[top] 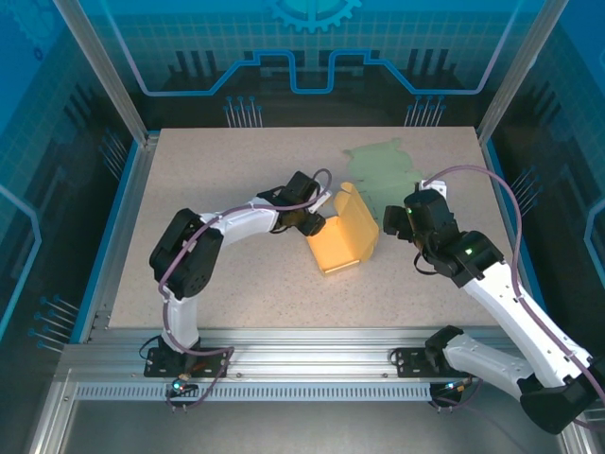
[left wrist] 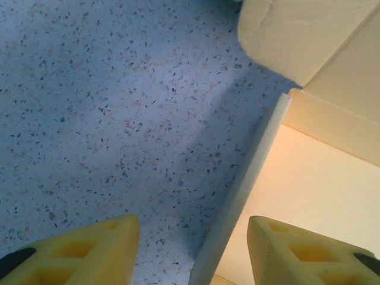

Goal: Fold the paper box

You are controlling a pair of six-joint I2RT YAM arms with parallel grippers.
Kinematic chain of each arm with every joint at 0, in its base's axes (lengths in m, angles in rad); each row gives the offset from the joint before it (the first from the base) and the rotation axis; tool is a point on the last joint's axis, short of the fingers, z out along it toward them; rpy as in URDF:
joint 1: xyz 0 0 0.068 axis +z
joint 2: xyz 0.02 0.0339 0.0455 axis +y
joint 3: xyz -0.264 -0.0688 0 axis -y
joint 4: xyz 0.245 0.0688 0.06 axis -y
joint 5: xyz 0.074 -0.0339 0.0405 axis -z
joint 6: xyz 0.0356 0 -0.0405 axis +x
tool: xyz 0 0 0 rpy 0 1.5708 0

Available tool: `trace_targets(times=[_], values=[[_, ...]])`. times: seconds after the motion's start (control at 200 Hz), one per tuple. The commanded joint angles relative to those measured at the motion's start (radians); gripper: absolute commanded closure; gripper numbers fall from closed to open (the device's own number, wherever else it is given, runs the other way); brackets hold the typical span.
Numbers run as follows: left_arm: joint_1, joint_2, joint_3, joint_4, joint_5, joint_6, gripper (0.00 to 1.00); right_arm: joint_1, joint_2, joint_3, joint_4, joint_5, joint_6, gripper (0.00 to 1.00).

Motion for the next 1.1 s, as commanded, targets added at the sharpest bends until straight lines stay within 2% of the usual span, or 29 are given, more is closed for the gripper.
trace_targets(times=[0.0,0.245,0.38,0.585,0.725,0.895,1.096], values=[[-0.010,0.022,0.024,-0.024,-0.046,0.034,0.50,-0.012,-0.002,-0.009,0.023,-0.005,-0.002,0.10],[-0.032,0.059,0.040,-0.040,-0.098,0.053,0.53,-0.015,0.001,-0.012,0.040,-0.019,-0.013,0.10],[-0.040,0.077,0.043,-0.038,-0.141,0.047,0.66,-0.018,0.004,-0.014,0.045,-0.021,-0.013,0.10],[-0.043,0.084,0.019,0.004,-0.305,0.028,0.84,-0.021,0.004,-0.018,0.047,-0.024,-0.014,0.10],[-0.044,0.085,0.001,0.023,-0.405,-0.007,0.91,-0.023,0.006,-0.021,0.052,-0.030,-0.013,0.10],[-0.050,0.110,0.012,-0.020,-0.469,-0.046,0.92,-0.027,0.008,-0.021,0.066,-0.042,-0.015,0.10],[-0.070,0.167,0.075,-0.175,-0.570,-0.117,0.90,-0.030,0.007,-0.018,0.069,-0.047,-0.016,0.10]])
